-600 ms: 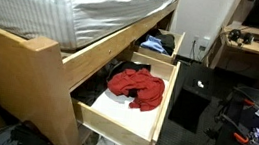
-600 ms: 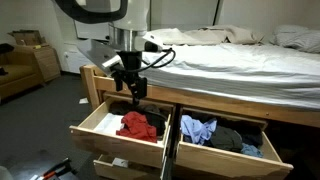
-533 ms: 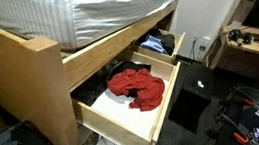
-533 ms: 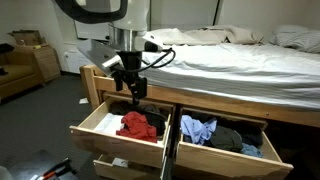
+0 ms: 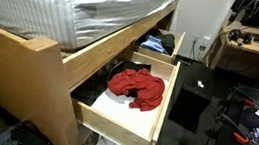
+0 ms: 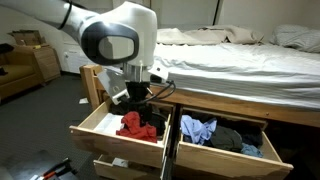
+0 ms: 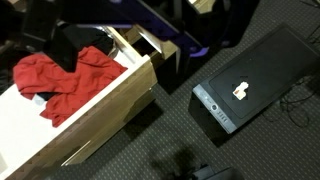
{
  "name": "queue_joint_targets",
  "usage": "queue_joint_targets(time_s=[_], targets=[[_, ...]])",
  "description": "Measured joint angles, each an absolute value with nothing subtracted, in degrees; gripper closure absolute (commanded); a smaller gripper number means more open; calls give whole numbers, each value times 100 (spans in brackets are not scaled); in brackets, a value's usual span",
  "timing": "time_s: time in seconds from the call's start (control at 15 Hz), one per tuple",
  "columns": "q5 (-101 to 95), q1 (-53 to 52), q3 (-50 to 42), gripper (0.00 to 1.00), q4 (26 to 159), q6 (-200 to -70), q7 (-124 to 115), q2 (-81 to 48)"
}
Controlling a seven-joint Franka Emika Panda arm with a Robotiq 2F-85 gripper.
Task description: Remove the blue shirt from the top most drawer on the right and put it inside the topmost drawer on the left
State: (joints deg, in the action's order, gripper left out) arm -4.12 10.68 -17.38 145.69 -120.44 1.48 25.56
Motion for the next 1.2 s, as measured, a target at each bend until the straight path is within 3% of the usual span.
queue_joint_targets(time_s=[0.33, 0.8, 1.2], targets=[[-635, 1289, -1662, 0, 14877, -13952, -382, 1691], [-176, 1216, -1783, 0, 14813, -13628, 1017, 1559], [-693, 1271, -1977, 0, 14232, -13327, 1963, 487]])
